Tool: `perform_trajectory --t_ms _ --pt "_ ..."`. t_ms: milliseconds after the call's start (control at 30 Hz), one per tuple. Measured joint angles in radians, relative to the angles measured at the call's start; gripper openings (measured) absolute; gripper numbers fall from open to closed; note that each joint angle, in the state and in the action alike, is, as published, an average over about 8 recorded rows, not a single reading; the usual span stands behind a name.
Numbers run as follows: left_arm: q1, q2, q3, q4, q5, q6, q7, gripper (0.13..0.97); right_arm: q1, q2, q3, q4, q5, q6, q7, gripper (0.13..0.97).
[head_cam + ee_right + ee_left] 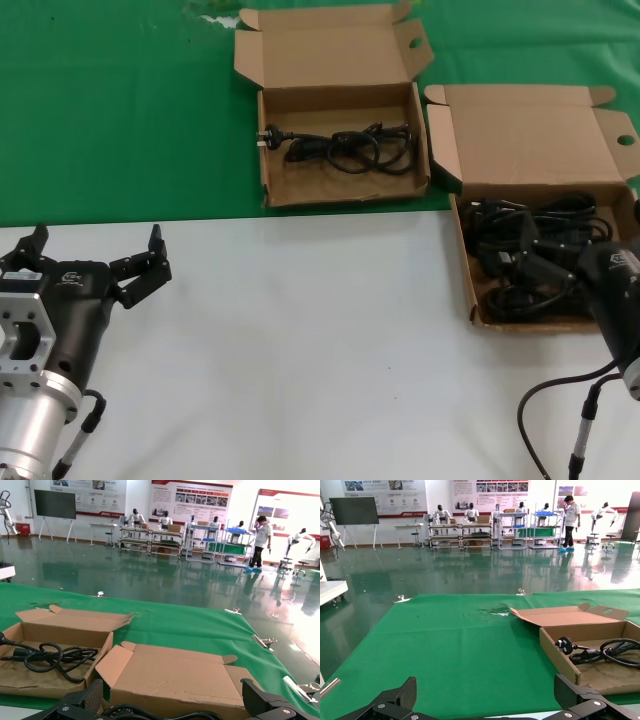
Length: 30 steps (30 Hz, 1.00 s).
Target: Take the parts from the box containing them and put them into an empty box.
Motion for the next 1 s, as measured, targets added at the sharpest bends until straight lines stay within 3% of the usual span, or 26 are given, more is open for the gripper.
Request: perform_trajectory --t_ms 1000 --pt "0.0 0.0 0.0 0.0 0.0 0.0 0.0 0.966 0.0 0.0 0.0 0.0 0.0 0.0 0.0 0.966"
